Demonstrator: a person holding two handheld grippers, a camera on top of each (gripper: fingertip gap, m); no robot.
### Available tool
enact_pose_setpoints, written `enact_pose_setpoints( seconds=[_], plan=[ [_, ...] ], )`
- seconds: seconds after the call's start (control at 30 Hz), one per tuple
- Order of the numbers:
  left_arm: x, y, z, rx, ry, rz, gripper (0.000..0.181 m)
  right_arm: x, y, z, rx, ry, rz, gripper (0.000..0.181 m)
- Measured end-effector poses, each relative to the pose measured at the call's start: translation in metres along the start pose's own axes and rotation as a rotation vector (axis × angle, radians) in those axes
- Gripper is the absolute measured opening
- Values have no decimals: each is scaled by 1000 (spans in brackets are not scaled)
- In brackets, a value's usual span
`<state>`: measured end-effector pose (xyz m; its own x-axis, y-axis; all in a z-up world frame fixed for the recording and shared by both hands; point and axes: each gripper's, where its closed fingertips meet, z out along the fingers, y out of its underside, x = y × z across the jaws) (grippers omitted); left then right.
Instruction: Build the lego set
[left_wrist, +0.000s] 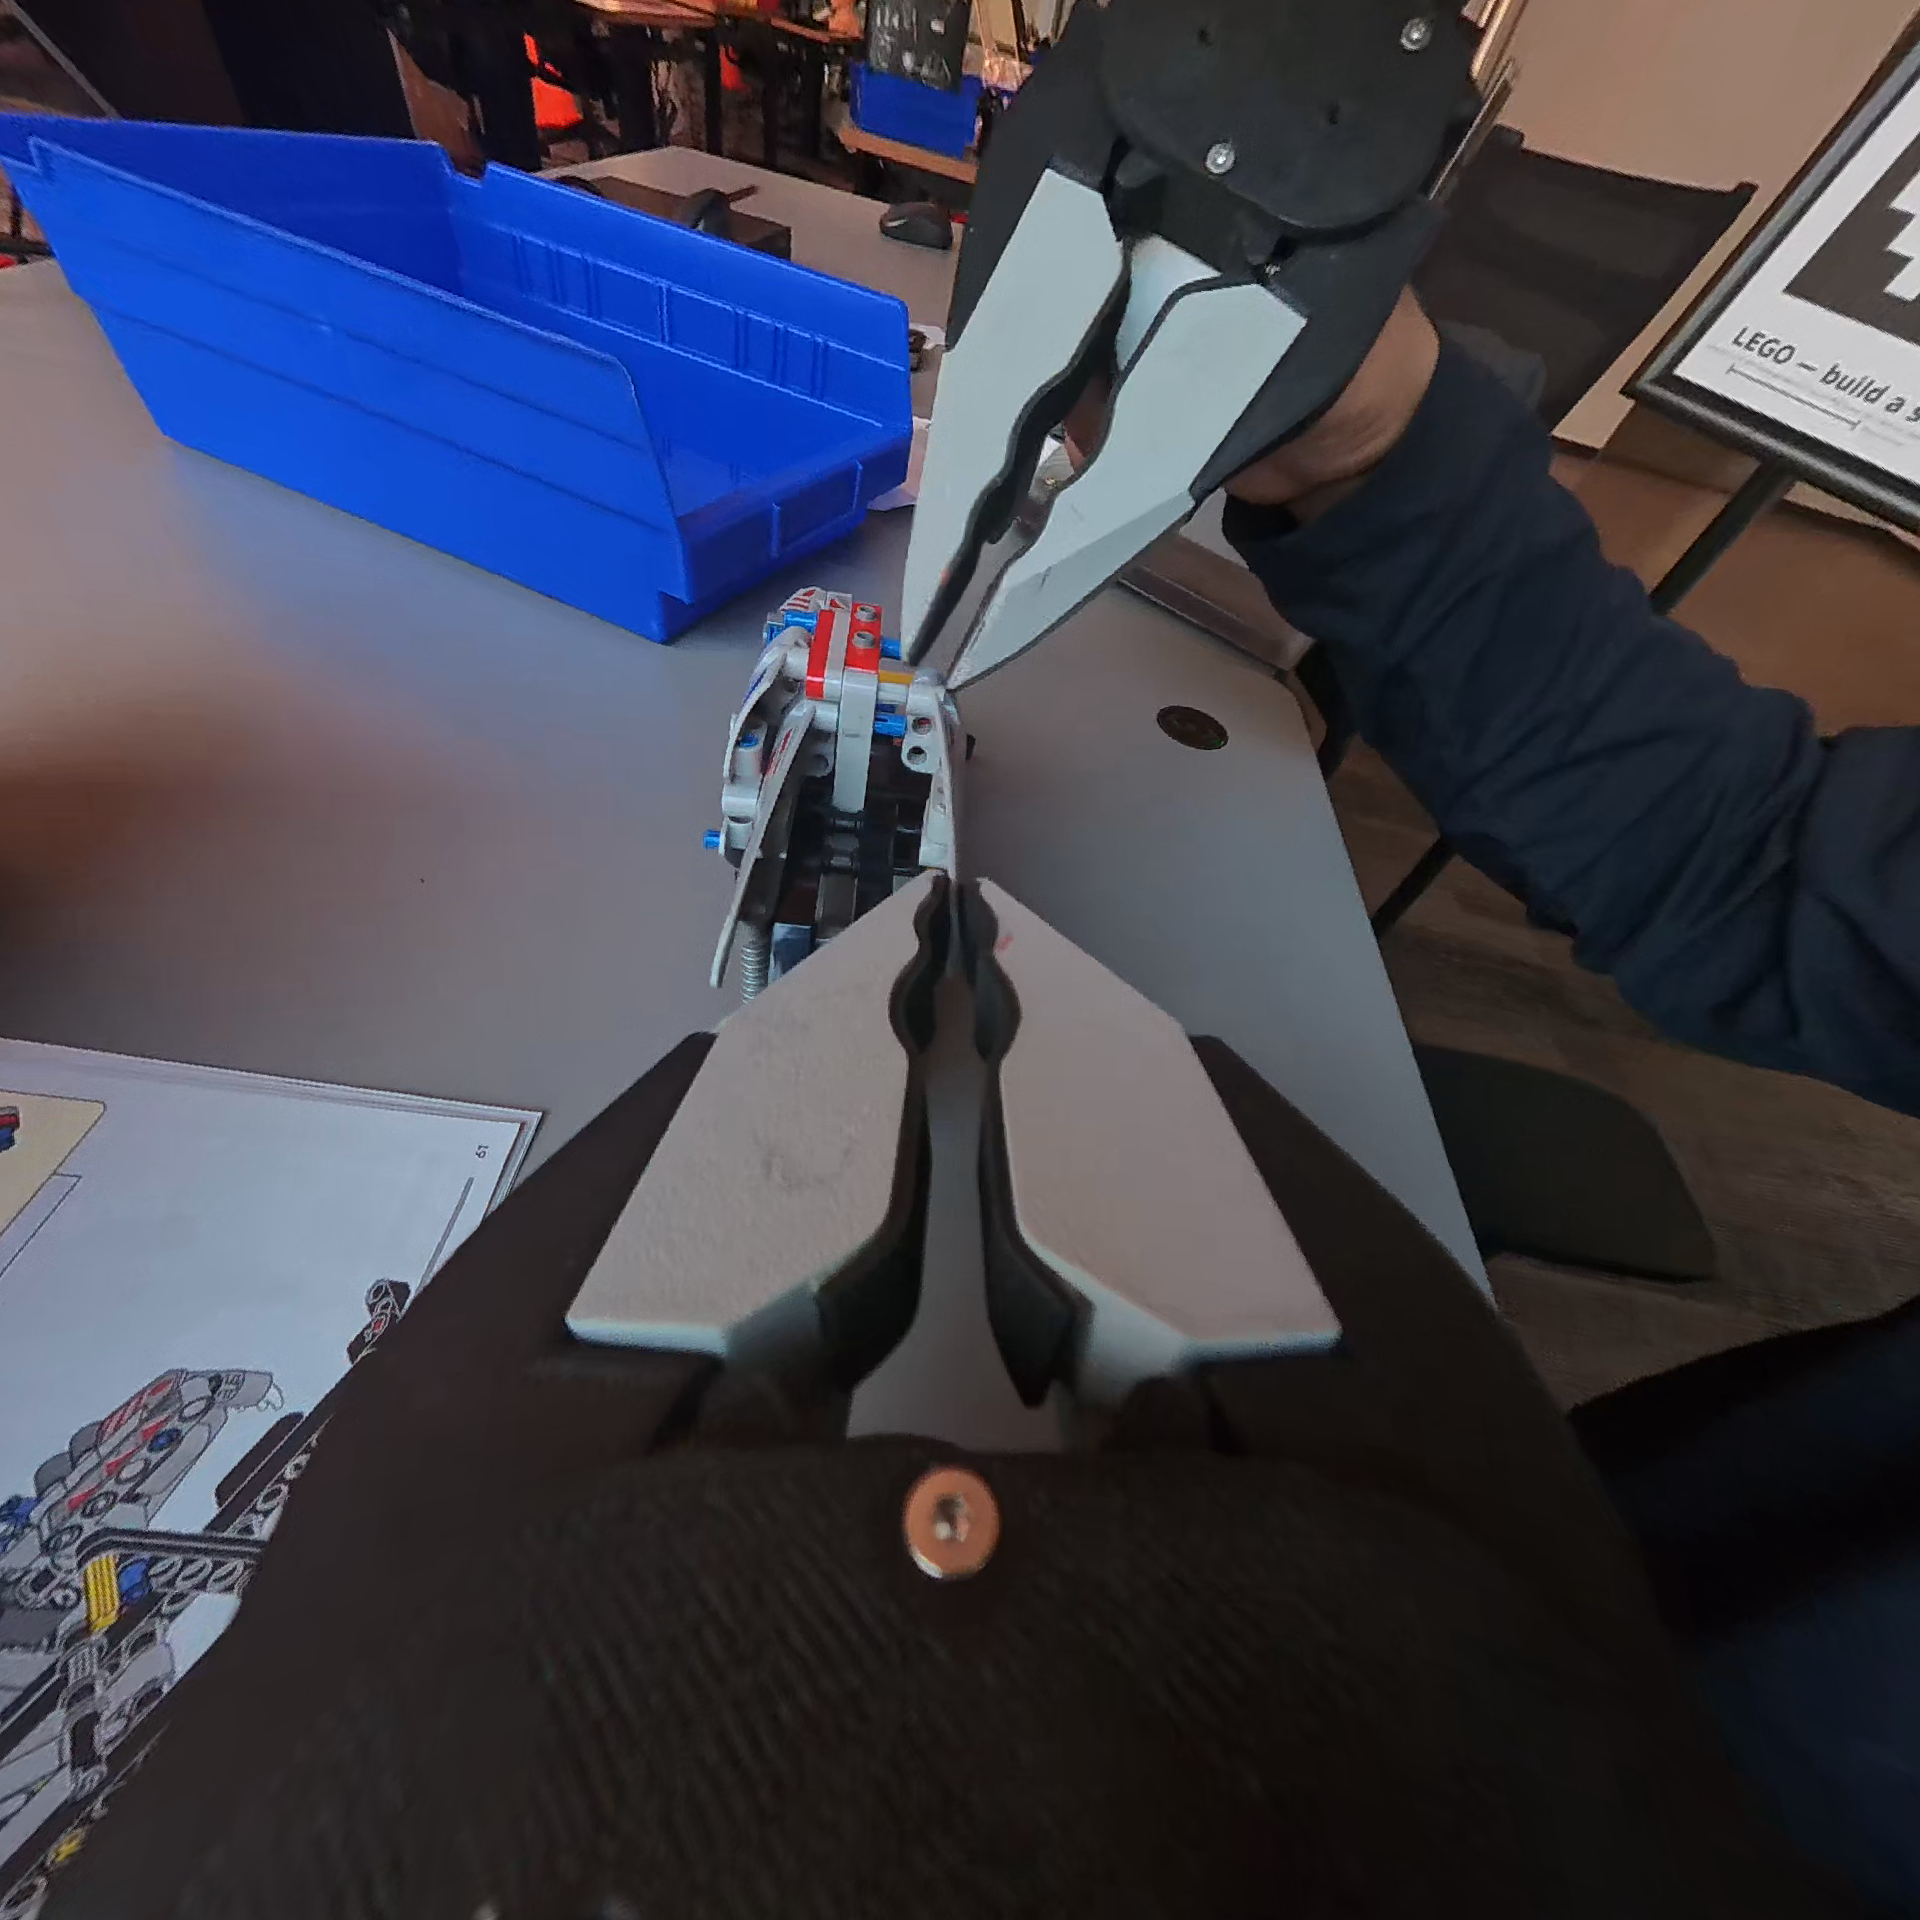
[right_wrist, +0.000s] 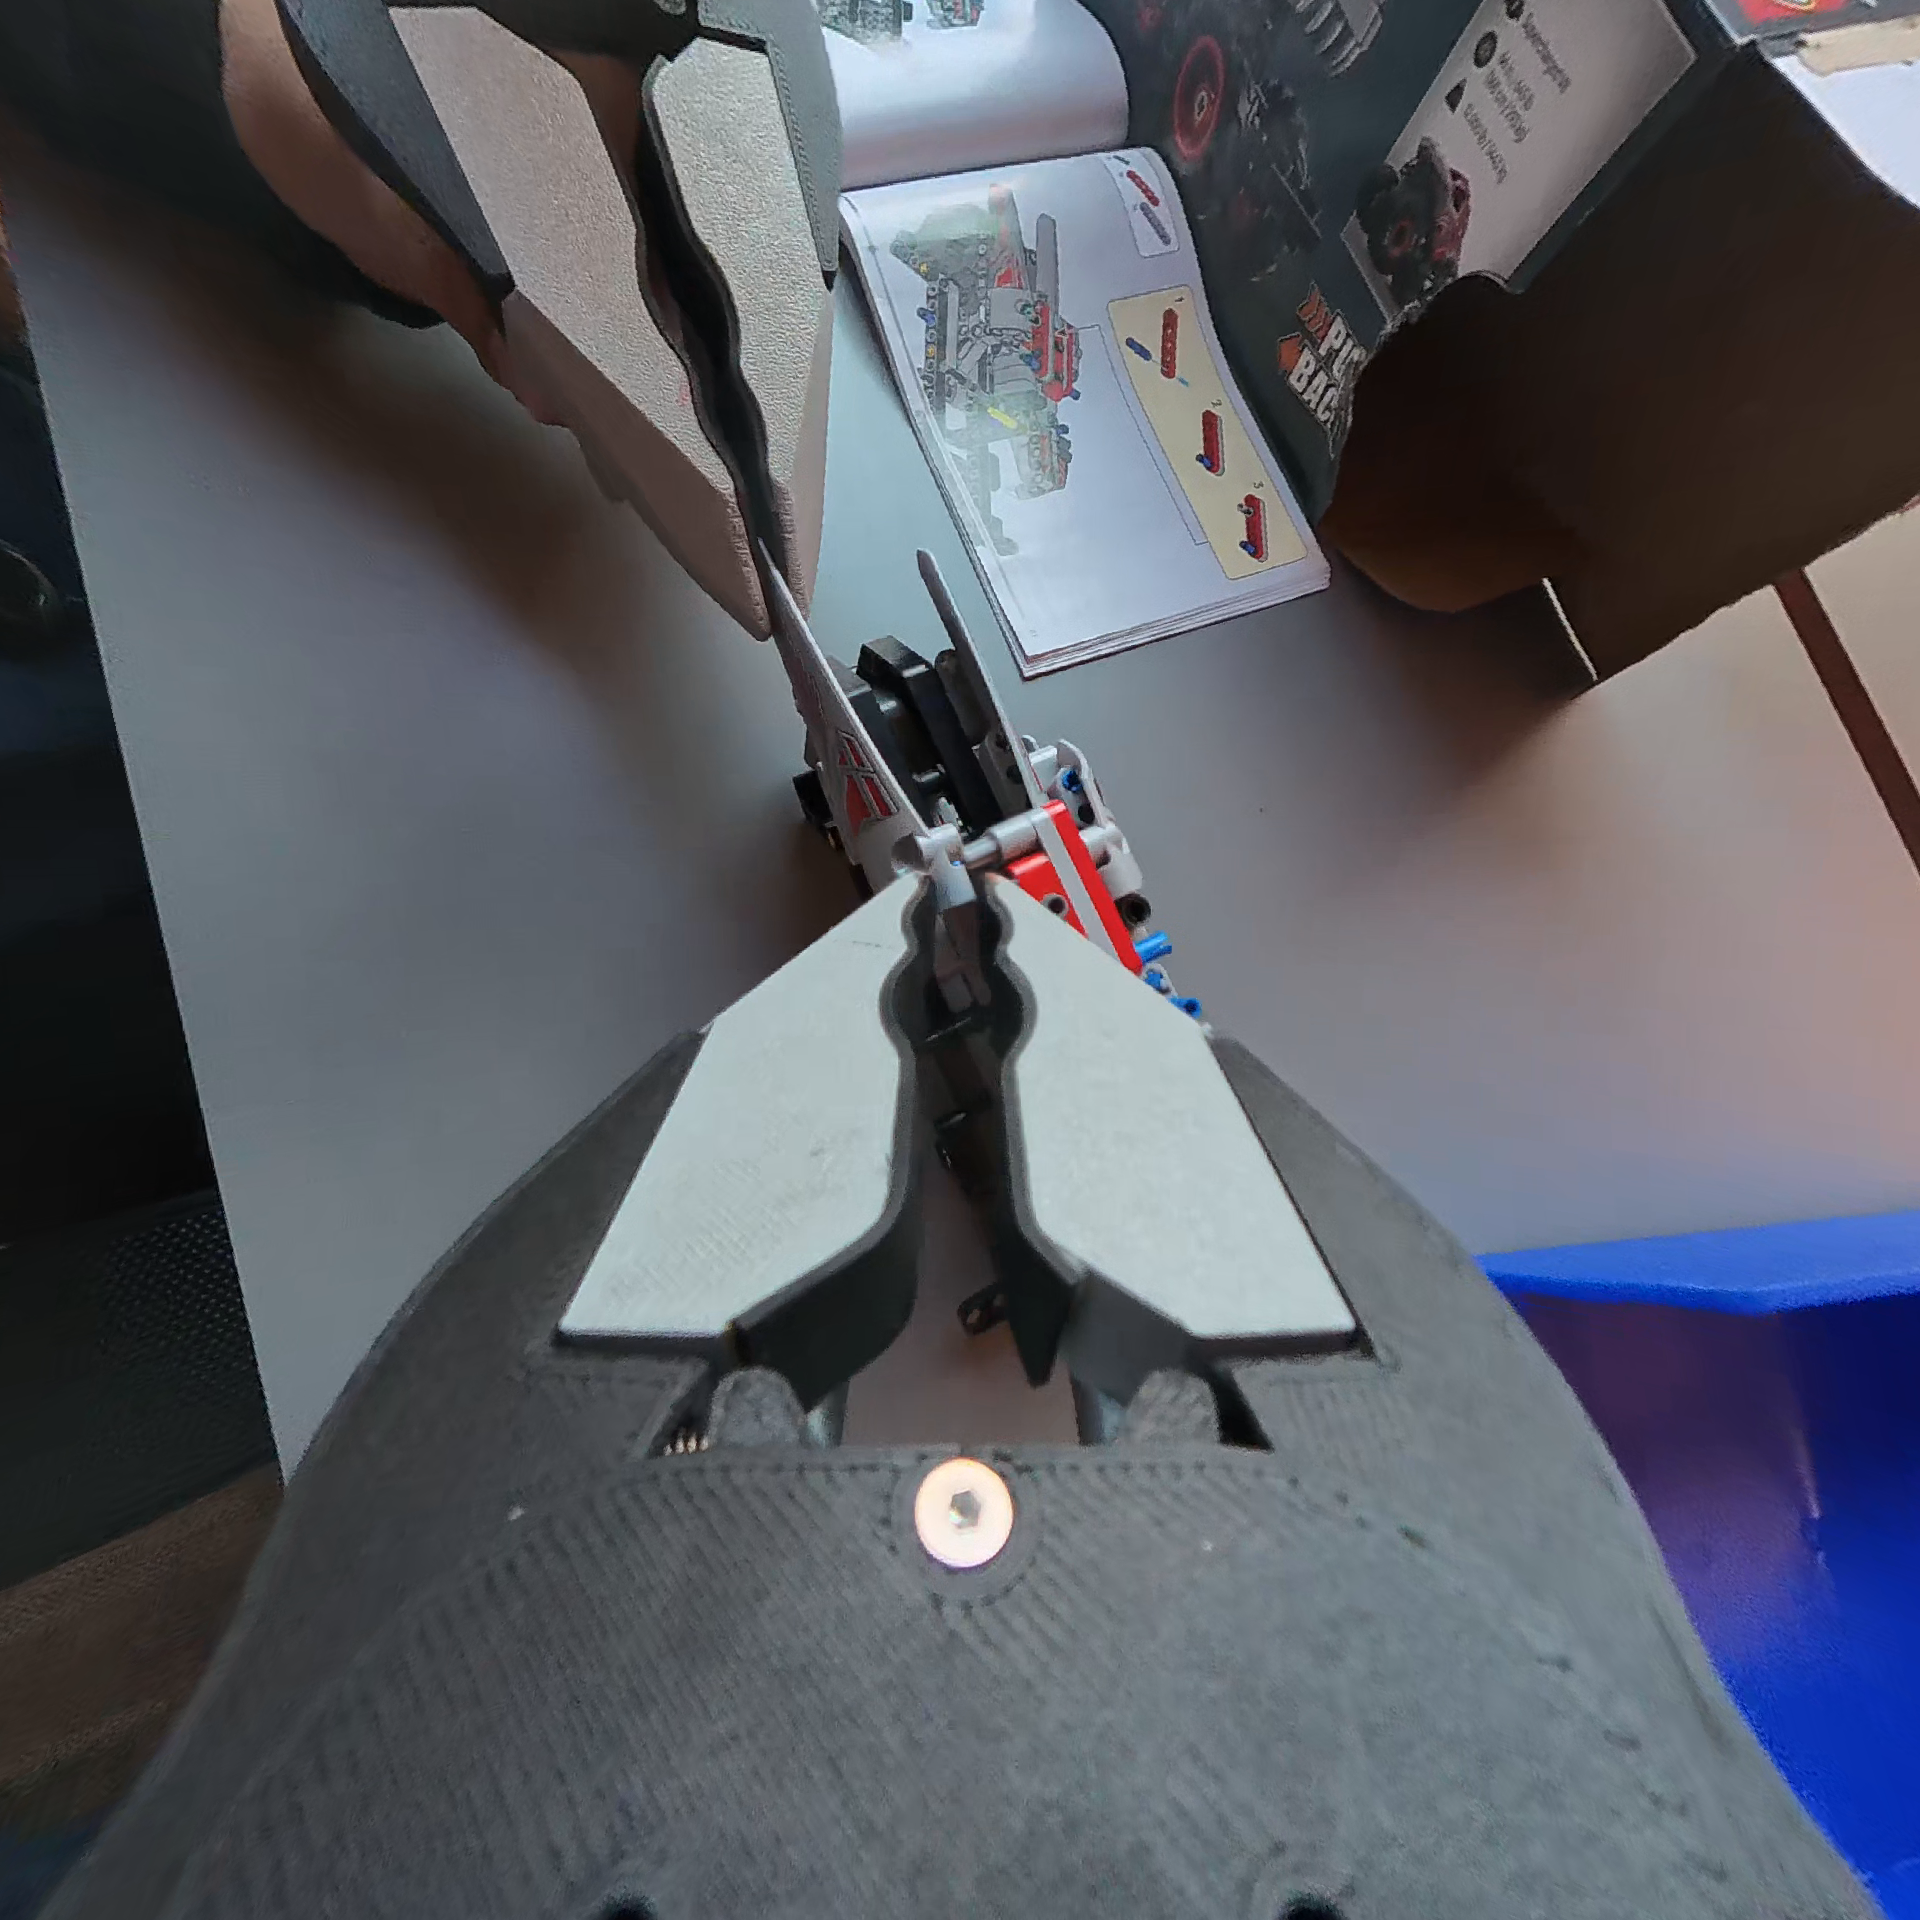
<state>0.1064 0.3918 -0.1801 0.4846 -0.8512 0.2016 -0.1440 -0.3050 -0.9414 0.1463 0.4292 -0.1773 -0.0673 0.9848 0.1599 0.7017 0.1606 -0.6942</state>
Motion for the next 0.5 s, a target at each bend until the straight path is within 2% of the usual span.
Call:
enact_pose_setpoints(
  seconds=[0.23, 0.33, 0.43, 0.5],
  plan=[
    [4, -3, 1, 40, 5, 11, 0, 4, 9, -6, 36, 46, 55, 10],
    [8, -15, -5, 97, 44, 1, 0, 0, 4, -11, 149, 6, 105, 16],
    [6, -10, -3, 77, 60, -11, 0, -9, -8, -13, 282, -89, 163, 21],
    [6, -7, -1, 73, 72, -22, 0, -7, -11, -11, 331, -105, 190, 17]
  ],
)
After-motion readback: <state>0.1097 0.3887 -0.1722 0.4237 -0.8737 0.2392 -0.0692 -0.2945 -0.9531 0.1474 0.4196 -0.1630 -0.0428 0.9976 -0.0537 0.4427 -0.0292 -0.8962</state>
